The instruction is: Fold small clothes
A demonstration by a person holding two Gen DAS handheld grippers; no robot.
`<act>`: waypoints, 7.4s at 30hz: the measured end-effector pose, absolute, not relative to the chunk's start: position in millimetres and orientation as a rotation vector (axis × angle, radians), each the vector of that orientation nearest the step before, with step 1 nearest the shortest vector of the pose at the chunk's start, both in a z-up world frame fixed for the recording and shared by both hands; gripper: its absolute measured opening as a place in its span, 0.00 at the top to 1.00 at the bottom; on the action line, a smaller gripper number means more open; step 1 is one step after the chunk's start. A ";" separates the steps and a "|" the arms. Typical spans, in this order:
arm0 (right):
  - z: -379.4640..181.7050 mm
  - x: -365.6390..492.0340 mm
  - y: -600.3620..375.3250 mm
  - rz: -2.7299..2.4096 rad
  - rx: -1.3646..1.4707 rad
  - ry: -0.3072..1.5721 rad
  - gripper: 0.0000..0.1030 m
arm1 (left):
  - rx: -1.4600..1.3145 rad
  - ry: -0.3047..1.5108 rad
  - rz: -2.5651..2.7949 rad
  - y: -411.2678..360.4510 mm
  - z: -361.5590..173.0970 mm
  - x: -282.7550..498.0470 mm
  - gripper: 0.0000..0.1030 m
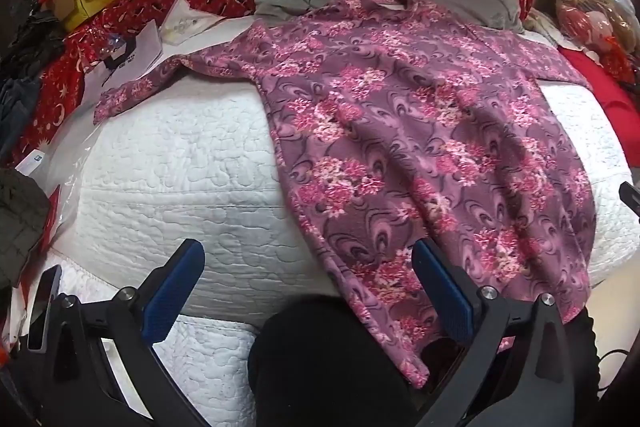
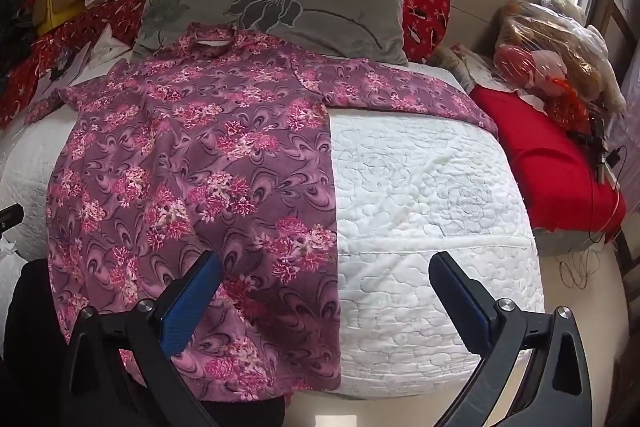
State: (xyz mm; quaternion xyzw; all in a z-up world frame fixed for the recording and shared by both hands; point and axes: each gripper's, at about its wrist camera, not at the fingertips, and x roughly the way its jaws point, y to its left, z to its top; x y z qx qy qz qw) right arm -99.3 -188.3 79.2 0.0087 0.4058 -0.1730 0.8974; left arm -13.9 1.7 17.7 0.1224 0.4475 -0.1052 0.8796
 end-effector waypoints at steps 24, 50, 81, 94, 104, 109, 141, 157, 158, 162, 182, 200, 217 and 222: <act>87.6 -104.8 -192.2 -0.359 0.041 0.803 0.00 | 0.254 0.910 -0.236 -5.8 24.7 -22.8 0.00; 84.8 -96.5 -190.2 -0.357 0.043 0.815 0.00 | 0.244 0.934 -0.240 -6.3 18.1 -19.1 0.00; 63.9 -90.7 -204.6 -0.346 0.088 0.863 0.01 | 0.227 1.033 -0.237 2.0 -0.5 1.8 0.00; -9.4 -80.6 -225.5 -0.277 0.163 1.105 0.40 | 0.071 1.445 -0.332 -2.3 -59.9 35.3 0.07; 19.1 -110.6 -230.8 -0.128 0.273 0.992 0.97 | -0.075 1.494 -0.476 18.8 -28.1 21.3 0.97; 86.8 -147.1 -255.6 -0.073 0.454 0.794 0.97 | -0.237 1.402 -0.520 72.5 45.4 13.7 0.97; 32.5 -45.1 -584.6 -0.681 1.121 0.540 0.48 | 0.081 1.259 -0.306 -65.7 -2.5 168.9 0.37; 16.3 32.5 -644.4 -0.688 1.087 0.388 0.95 | 0.021 1.175 -0.312 -82.3 2.2 237.0 0.37; 29.0 29.3 -642.4 -0.721 1.033 0.375 0.96 | 0.013 1.171 -0.304 -79.4 2.7 241.0 0.37; 73.5 42.8 -618.2 -0.714 0.843 0.414 0.96 | -0.072 1.216 -0.290 -60.2 -6.2 256.0 0.37; 124.4 178.1 -332.2 -0.127 0.614 0.587 0.96 | -0.288 1.274 -0.429 45.1 12.5 268.2 0.37; 46.5 245.9 -79.5 0.256 0.431 0.962 0.86 | -0.398 1.269 -0.507 92.0 22.8 269.5 0.37; 62.9 126.1 -272.7 -0.107 0.607 0.810 0.64 | -0.516 1.230 -0.507 28.0 33.8 274.2 0.97; 55.3 112.4 -338.6 -0.265 0.685 0.753 0.62 | -0.466 1.121 -0.426 66.3 59.6 269.7 0.97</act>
